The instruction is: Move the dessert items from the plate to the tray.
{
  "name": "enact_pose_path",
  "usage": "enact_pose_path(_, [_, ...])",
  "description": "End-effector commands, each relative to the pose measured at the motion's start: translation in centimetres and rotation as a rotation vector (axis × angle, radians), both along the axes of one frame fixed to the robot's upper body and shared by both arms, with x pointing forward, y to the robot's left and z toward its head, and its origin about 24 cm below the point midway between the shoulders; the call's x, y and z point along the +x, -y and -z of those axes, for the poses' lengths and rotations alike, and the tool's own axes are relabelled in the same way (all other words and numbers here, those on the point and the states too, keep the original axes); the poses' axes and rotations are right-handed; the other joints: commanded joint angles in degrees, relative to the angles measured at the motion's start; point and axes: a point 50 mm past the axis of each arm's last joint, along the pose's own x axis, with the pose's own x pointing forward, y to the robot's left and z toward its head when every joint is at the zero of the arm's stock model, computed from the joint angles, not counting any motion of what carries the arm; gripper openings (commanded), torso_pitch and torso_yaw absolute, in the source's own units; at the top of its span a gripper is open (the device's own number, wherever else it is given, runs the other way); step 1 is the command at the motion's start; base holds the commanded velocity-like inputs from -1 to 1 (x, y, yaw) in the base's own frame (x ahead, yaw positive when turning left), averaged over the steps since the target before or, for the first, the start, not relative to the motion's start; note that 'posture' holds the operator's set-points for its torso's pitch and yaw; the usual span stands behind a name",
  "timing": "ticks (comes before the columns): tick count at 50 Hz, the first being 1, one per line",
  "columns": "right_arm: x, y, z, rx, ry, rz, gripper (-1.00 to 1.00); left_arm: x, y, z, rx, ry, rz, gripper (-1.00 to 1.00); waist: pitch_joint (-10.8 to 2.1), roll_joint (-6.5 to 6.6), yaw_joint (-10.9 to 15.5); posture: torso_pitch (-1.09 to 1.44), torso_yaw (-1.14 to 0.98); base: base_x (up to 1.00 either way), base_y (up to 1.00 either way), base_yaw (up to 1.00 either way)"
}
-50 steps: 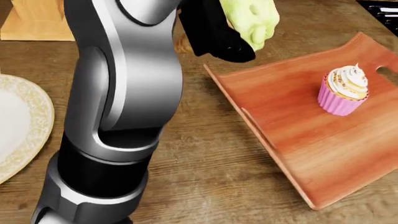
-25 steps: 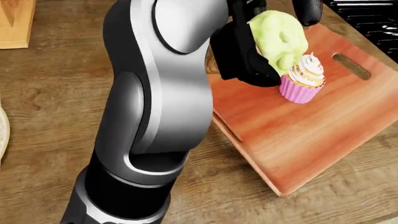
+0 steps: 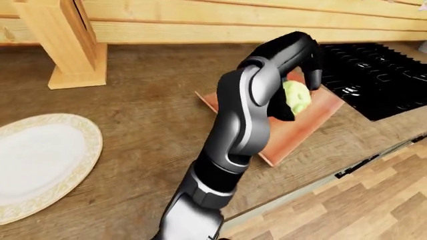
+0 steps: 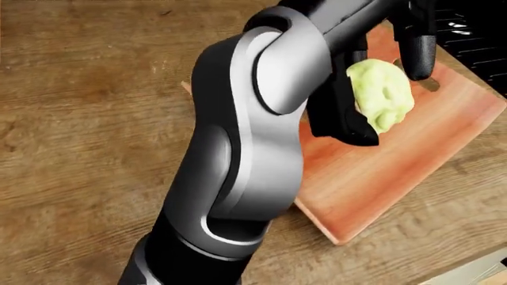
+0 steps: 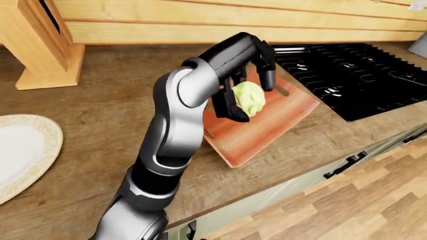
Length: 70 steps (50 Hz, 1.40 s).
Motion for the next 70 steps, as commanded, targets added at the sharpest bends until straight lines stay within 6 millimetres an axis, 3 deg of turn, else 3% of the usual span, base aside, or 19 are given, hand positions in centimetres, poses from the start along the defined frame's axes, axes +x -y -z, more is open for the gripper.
enact_pose_path(1, [-0.4, -0.3, -0.8, -0.047, 0.029, 0.021, 1.0, -1.1, 0.7, -1.3, -0.009, 0.094, 0.032, -1.0, -1.13, -0.47, -0.28, 0.0, -0.69, 0.0, 0.0, 0.0])
enact_pose_path(13, [-0.2, -0.4, -0.4, -0.042, 0.023, 0.015, 1.0, -0.4, 1.8, 0.5, 0.072, 0.197, 0.04, -1.0, -1.6, -0.43, -2.7, 0.0, -0.73, 0.0, 0.0, 0.0])
enact_pose_path(21, [-0.1, -0.3, -0.3, -0.038, 0.022, 0.015, 1.0, -0.5, 3.0, 3.0, 0.131, 0.214, 0.071, -1.0, -2.29, 0.05, -3.34, 0.0, -0.73, 0.0, 0.0, 0.0])
enact_pose_path(40, [-0.1, -0.1, 0.2, -0.032, 0.018, 0.02, 1.0, -0.9, 3.8, 6.7, 0.263, 0.064, 0.072, -1.0, -3.83, 1.38, -4.25, 0.0, -0.73, 0.0, 0.0, 0.0])
enact_pose_path(48, [-0.1, 0.0, 0.5, -0.029, 0.016, 0.022, 1.0, 0.2, 3.4, 8.0, 0.284, 0.019, 0.026, -0.99, -4.21, 1.56, -4.56, 0.0, -0.73, 0.0, 0.0, 0.0])
enact_pose_path(55, [-0.1, 0.1, 0.8, -0.026, 0.015, 0.023, 1.0, 0.5, 3.1, 8.6, 0.3, -0.01, 0.01, -0.22, -4.05, 1.63, -4.94, 0.0, -0.73, 0.0, 0.0, 0.0])
enact_pose_path(57, [0.0, 0.2, 0.8, -0.025, 0.015, 0.023, 1.0, 0.4, 3.1, 8.6, 0.304, -0.015, 0.007, -0.16, -4.02, 1.67, -4.98, 0.0, -0.73, 0.0, 0.0, 0.0])
enact_pose_path(58, [-0.1, 0.1, 0.7, -0.025, 0.015, 0.023, 1.0, 0.5, 3.1, 8.7, 0.304, -0.019, 0.008, 0.0, -4.04, 1.72, -5.01, 0.0, -0.73, 0.0, 0.0, 0.0])
enact_pose_path(66, [-0.3, 0.3, 0.7, -0.021, 0.016, 0.027, 1.0, 0.4, 2.9, 8.7, 0.318, -0.035, 0.008, 0.33, -4.02, 1.84, -5.06, 0.0, -0.73, 0.0, 0.0, 0.0])
enact_pose_path(67, [-0.3, 0.3, 0.7, -0.02, 0.017, 0.026, 1.0, 0.3, 2.9, 8.8, 0.324, -0.038, 0.01, 0.47, -4.05, 1.84, -5.06, 0.0, -0.73, 0.0, 0.0, 0.0])
enact_pose_path(70, [-0.3, 0.3, 0.6, -0.02, 0.018, 0.026, 1.0, 0.2, 2.9, 8.7, 0.325, -0.038, 0.012, 0.5, -4.13, 1.85, -5.04, 0.0, -0.73, 0.0, 0.0, 0.0])
